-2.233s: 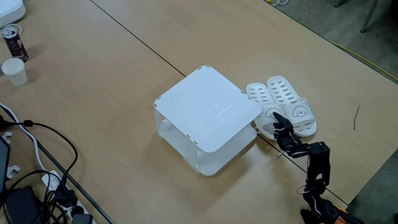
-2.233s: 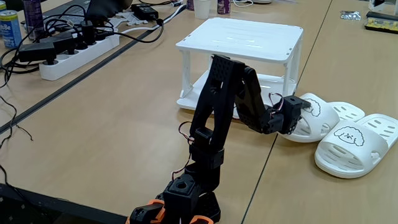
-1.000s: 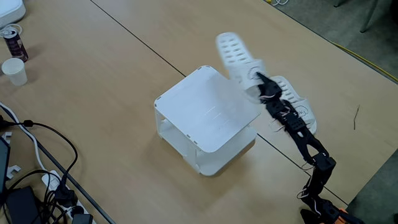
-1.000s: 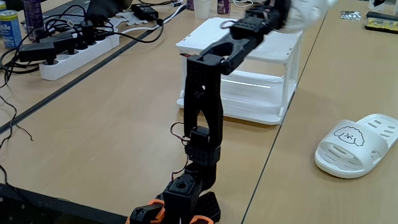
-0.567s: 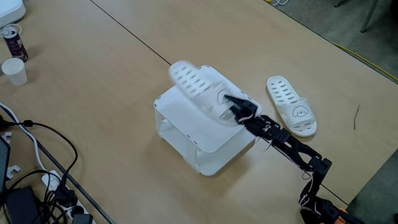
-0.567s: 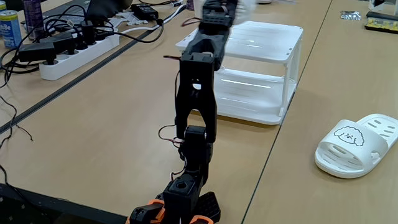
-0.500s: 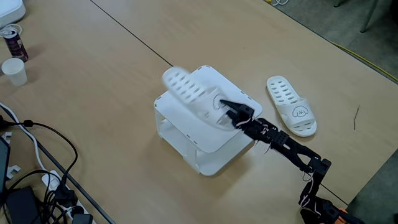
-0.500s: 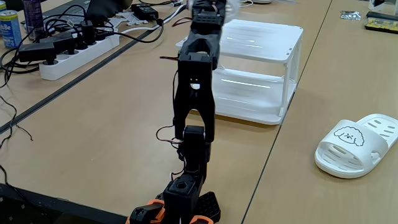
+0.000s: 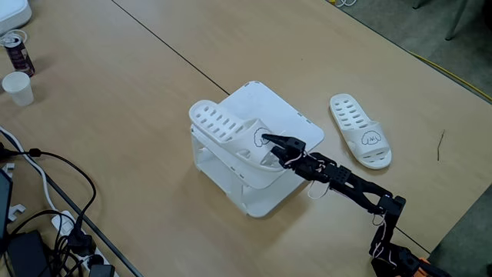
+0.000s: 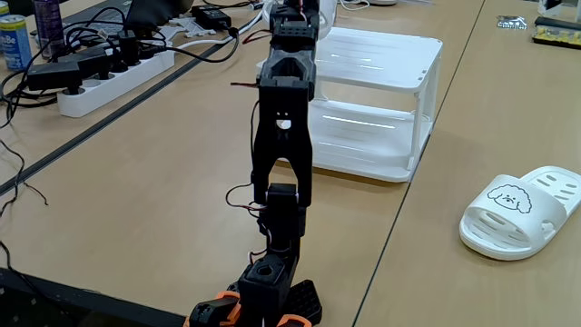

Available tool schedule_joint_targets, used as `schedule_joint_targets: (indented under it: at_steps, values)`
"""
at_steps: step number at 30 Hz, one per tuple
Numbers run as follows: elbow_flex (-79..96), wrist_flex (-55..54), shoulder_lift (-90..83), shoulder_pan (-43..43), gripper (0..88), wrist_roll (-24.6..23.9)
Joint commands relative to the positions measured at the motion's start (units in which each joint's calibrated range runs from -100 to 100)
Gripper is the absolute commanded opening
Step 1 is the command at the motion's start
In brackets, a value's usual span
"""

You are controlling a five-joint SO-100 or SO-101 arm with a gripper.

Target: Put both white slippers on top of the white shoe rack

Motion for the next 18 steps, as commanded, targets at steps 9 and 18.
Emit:
schedule_joint_targets:
  at_steps: [9, 18]
  values:
    - [-8.4, -0.2, 3.7, 2.7, 8.1, 0.4]
    - [-11.2, -0.2, 6.0, 4.3, 8.1, 0.4]
